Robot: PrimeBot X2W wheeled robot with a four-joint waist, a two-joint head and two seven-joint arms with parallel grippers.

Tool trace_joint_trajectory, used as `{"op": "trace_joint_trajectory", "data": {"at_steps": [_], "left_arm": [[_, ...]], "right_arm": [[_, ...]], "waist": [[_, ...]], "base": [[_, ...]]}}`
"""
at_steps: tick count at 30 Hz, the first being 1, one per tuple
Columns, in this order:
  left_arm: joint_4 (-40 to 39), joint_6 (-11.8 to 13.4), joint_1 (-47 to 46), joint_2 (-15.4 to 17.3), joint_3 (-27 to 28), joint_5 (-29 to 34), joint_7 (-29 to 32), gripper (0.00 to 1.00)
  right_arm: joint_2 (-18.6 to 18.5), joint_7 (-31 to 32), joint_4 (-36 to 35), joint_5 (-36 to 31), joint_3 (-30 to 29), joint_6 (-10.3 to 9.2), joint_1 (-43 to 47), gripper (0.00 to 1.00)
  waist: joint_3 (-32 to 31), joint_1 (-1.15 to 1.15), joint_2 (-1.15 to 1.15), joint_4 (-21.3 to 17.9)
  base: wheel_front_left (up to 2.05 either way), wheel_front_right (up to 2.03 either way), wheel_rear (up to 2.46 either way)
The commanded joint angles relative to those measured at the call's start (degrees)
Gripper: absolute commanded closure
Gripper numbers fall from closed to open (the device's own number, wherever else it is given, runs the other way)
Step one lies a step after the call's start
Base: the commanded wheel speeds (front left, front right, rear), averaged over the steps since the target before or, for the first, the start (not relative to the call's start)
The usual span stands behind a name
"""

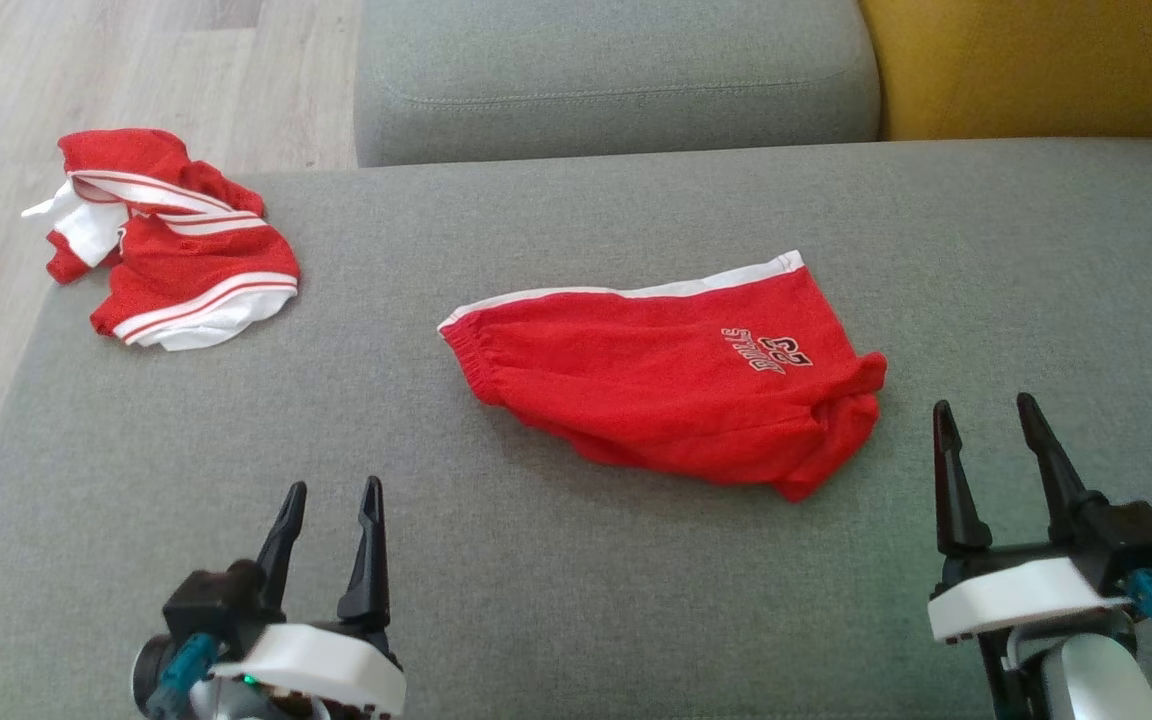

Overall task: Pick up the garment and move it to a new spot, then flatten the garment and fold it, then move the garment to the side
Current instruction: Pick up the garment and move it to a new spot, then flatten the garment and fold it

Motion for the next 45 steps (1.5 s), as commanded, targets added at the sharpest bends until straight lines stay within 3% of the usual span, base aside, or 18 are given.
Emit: {"op": "trace_joint_trajectory", "data": {"at_steps": [1, 28, 35, 41, 45], "left_arm": [[-2.1, 0.4, -1.6, -0.3, 1.9, 0.5, -0.7, 0.00], [-2.2, 1.4, -1.7, -0.4, 0.5, -0.6, -0.7, 0.00], [-3.3, 1.5, -3.2, -0.4, -0.8, -0.7, -0.7, 0.00], [-4.5, 1.6, -5.9, -0.4, -2.5, -0.8, -0.7, 0.00], [-5.0, 1.6, -7.1, -0.4, -3.2, -1.1, -0.7, 0.00]], "right_arm": [[-0.3, -0.4, -1.4, 0.3, 1.5, 0.43, -1.1, 0.00], [-0.3, -0.4, 0.7, 0.2, 1.8, 0.43, -2.6, 0.00], [-0.3, 0.3, 6.0, -4.0, 0.3, 0.43, -10.4, 0.00], [-0.3, 9.3, 14.8, -11.2, -0.9, 0.43, -24.8, 0.00], [-1.9, 13.6, 19.5, -12.6, -1.4, 0.43, -30.9, 0.00]], "waist": [[-0.1, 0.00, 0.00, 0.1], [1.1, 0.00, 0.00, 0.5], [4.0, 0.00, 0.00, 2.1], [9.5, 0.00, 0.00, 5.2], [12.1, 0.00, 0.00, 6.9]], "base": [[0.00, 0.00, 0.00], [0.00, 0.00, 0.00], [0.00, 0.00, 0.00], [0.00, 0.00, 0.00], [0.00, 0.00, 0.00]]}}
